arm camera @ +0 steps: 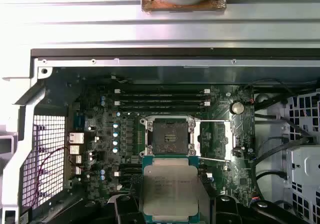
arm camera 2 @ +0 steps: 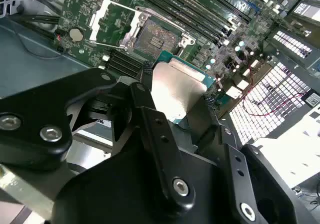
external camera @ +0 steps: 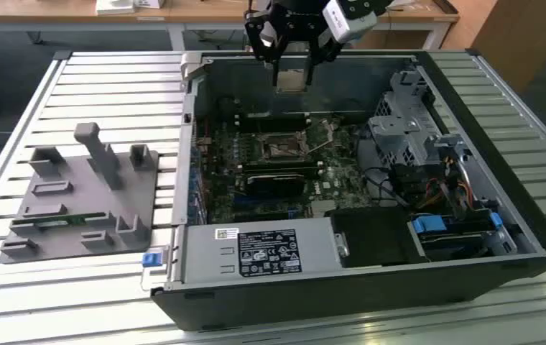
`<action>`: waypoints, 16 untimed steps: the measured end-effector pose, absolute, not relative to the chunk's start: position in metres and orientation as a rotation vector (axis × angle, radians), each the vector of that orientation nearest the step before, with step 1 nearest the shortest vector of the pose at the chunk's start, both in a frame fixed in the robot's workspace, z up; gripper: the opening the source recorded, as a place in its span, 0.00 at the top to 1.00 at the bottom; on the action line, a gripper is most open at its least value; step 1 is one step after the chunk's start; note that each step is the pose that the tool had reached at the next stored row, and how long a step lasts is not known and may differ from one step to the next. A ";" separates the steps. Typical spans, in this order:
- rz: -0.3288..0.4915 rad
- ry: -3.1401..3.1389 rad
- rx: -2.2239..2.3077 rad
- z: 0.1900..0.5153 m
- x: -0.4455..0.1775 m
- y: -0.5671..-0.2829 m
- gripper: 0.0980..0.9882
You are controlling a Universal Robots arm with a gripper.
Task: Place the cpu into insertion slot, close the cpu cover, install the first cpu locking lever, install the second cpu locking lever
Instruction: 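Place the cpu into insertion slot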
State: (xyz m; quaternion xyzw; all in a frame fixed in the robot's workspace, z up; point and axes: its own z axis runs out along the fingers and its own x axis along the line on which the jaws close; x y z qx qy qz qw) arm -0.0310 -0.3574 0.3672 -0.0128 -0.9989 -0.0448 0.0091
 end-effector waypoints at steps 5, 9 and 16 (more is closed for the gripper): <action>-0.140 -3.120 -0.040 0.367 -0.031 -0.357 0.52; -0.140 -3.120 -0.045 0.367 -0.031 -0.357 0.52; -0.140 -3.120 -0.078 0.367 -0.031 -0.357 0.52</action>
